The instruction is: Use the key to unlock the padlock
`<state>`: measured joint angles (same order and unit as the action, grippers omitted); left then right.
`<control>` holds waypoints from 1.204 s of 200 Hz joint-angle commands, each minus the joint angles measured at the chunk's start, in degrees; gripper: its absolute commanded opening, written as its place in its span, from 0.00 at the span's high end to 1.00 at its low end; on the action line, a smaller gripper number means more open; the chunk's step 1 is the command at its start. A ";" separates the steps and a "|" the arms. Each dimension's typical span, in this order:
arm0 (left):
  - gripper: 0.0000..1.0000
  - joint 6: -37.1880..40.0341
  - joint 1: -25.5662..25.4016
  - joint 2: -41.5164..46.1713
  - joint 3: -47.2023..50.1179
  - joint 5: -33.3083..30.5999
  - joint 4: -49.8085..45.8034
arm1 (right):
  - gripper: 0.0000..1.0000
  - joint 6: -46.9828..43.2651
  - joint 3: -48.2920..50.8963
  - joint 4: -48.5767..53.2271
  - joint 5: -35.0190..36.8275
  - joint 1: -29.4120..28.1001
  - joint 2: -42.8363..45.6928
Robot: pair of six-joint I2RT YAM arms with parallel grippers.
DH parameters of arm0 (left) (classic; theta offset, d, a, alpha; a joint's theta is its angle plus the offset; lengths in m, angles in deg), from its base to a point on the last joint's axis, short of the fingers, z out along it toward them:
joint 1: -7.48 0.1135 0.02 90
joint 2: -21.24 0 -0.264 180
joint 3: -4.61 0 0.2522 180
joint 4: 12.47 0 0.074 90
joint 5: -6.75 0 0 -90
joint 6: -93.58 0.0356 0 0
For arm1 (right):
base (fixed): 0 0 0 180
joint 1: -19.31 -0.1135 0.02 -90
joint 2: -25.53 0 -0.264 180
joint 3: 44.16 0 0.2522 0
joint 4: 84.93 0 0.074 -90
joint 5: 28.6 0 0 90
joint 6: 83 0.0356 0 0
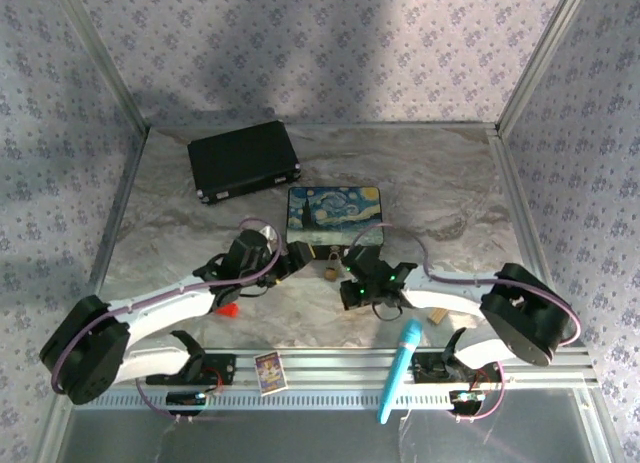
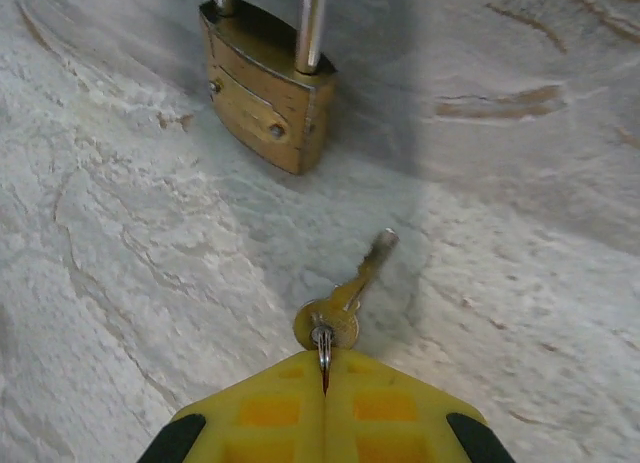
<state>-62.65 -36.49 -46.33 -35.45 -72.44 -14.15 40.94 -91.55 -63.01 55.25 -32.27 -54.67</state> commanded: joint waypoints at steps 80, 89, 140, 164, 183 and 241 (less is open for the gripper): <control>0.11 -20.62 -10.10 -4.68 2.72 -9.49 18.72 | 1.00 -11.96 -5.85 5.07 -19.61 5.05 6.26; 0.11 -21.96 -10.58 -5.44 2.55 -9.75 19.42 | 1.00 -12.10 -6.69 4.71 -20.84 4.71 6.61; 0.28 -28.68 -11.34 -10.92 3.67 -7.41 27.34 | 1.00 -14.30 -11.10 5.70 -19.48 2.29 6.61; 0.45 -30.00 -11.36 -11.22 4.91 -7.67 28.87 | 1.00 -15.17 -12.35 6.34 -18.90 1.49 5.30; 0.59 -29.62 -11.32 -9.38 5.38 -8.90 25.20 | 1.00 -15.04 -12.60 6.29 -18.56 1.19 4.78; 0.92 -25.18 -11.24 -2.28 4.90 -12.30 14.48 | 1.00 -15.74 -13.36 7.59 -17.66 0.53 3.20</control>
<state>-90.06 -47.41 -51.29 -30.03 -82.26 5.08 26.79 -103.00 -57.56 36.96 -31.26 -50.67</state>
